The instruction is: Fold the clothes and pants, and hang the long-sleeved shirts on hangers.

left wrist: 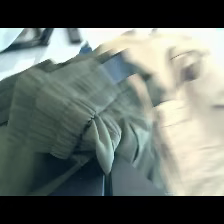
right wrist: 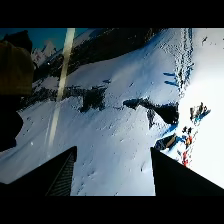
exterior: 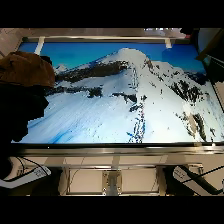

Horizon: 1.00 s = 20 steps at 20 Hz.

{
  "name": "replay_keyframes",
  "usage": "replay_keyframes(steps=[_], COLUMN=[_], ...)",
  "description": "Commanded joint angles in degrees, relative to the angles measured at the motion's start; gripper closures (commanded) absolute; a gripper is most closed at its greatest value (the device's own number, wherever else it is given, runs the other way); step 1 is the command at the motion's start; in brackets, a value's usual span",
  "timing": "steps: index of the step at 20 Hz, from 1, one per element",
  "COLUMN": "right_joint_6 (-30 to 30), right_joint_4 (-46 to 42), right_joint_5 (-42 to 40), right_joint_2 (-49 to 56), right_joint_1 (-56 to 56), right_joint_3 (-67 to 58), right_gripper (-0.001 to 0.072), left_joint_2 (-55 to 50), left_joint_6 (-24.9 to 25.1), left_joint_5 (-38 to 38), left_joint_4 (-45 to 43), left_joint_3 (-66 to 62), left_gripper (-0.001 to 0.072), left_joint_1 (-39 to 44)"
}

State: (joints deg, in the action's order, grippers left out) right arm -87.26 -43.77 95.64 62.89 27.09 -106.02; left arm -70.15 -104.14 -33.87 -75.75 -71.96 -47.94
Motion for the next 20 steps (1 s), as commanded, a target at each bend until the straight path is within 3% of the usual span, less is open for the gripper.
replay_keyframes(steps=[1, 5, 8, 10, 13, 16, 18, 20], right_joint_6=[-0.5, 2.4, 3.3, 4.4, 4.4, 4.4, 4.4, 4.4], right_joint_4=[0.5, -6.6, -14.6, -19.4, -24.3, -26.5, -27.3, -27.4], right_joint_5=[6.5, 9.3, 7.5, 6.6, 3.8, 2.4, 2.4, 2.4], right_joint_2=[0.0, -0.7, -0.7, -0.7, -0.7, -0.7, -0.7, -0.7], right_joint_1=[0.0, 0.1, 0.1, 0.1, 0.1, 0.1, 0.1, 0.1], right_joint_3=[-1.7, -6.6, -9.3, -9.4, -9.3, -9.3, -9.3, -9.3], right_gripper=[0.0187, 0.0188, 0.0188, 0.0188, 0.0188, 0.0188, 0.0188, 0.0188], left_joint_2=[10.2, 25.6, 31.2, 30.5, 23.2, 9.1, -1.4, -11.5], left_joint_6=[0.0, 2.1, 6.1, 8.8, 14.3, 20.4, 20.8, 18.2], left_joint_5=[2.0, 2.9, -0.7, -7.5, -11.3, -3.5, 3.5, 6.9], left_joint_4=[8.3, 19.3, 21.4, 21.4, 21.1, 20.7, 20.8, 22.9], left_joint_3=[-0.1, -0.1, 0.0, 0.0, 0.2, 0.2, 0.2, -0.2], left_gripper=[0.0700, 0.0700, 0.0700, 0.0700, 0.0700, 0.0700, 0.0700, 0.0700], left_joint_1=[1.6, 10.2, 26.8, 42.0, 68.8, 92.6, 101.4, 106.3])
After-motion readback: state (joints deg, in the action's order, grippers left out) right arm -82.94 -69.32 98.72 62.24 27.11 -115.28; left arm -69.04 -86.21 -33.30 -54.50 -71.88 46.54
